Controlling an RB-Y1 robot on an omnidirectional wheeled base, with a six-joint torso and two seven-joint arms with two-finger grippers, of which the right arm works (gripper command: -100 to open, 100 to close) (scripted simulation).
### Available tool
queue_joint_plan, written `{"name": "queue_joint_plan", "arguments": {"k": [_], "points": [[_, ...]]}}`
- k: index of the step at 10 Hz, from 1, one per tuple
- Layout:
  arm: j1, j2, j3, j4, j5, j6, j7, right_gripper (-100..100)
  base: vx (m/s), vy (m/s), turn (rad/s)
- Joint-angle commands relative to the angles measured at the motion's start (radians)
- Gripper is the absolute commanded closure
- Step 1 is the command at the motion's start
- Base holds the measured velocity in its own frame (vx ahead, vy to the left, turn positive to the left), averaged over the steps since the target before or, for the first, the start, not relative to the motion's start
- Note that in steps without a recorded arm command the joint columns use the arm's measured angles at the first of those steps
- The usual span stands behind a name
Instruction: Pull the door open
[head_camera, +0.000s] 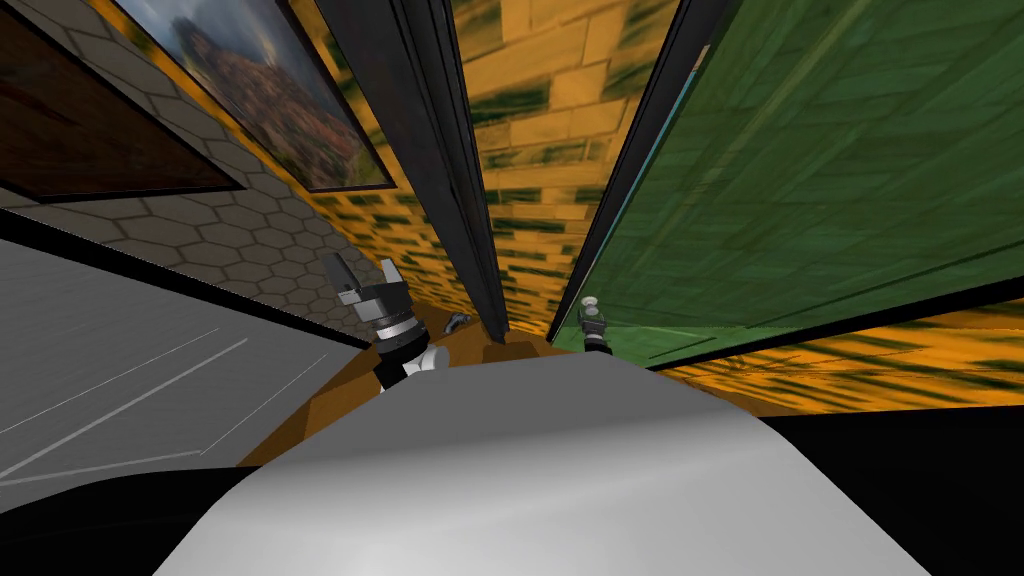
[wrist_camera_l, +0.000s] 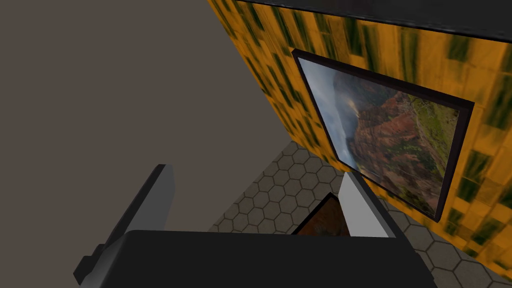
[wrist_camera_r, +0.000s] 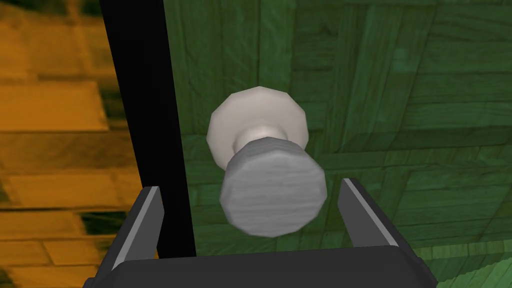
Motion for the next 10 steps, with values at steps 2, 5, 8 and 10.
{"name": "queue_joint_plan", "arguments": {"k": [2, 5, 8, 10], "points": [[-0.015, 0.006, -0.036, 0.037, -0.022, -0.007, 0.003, -100, 0.049, -0.075, 0.203], [-0.023, 0.006, -0.041, 0.048, -0.024, -0.007, 0.002, 100, 0.016, -0.031, 0.058], [-0.023, 0.006, -0.041, 0.048, -0.024, -0.007, 0.002, 100, -0.003, 0.004, -0.002], [-0.023, 0.006, -0.041, 0.048, -0.024, -0.007, 0.002, 100, 0.000, 0.000, 0.000]]}}
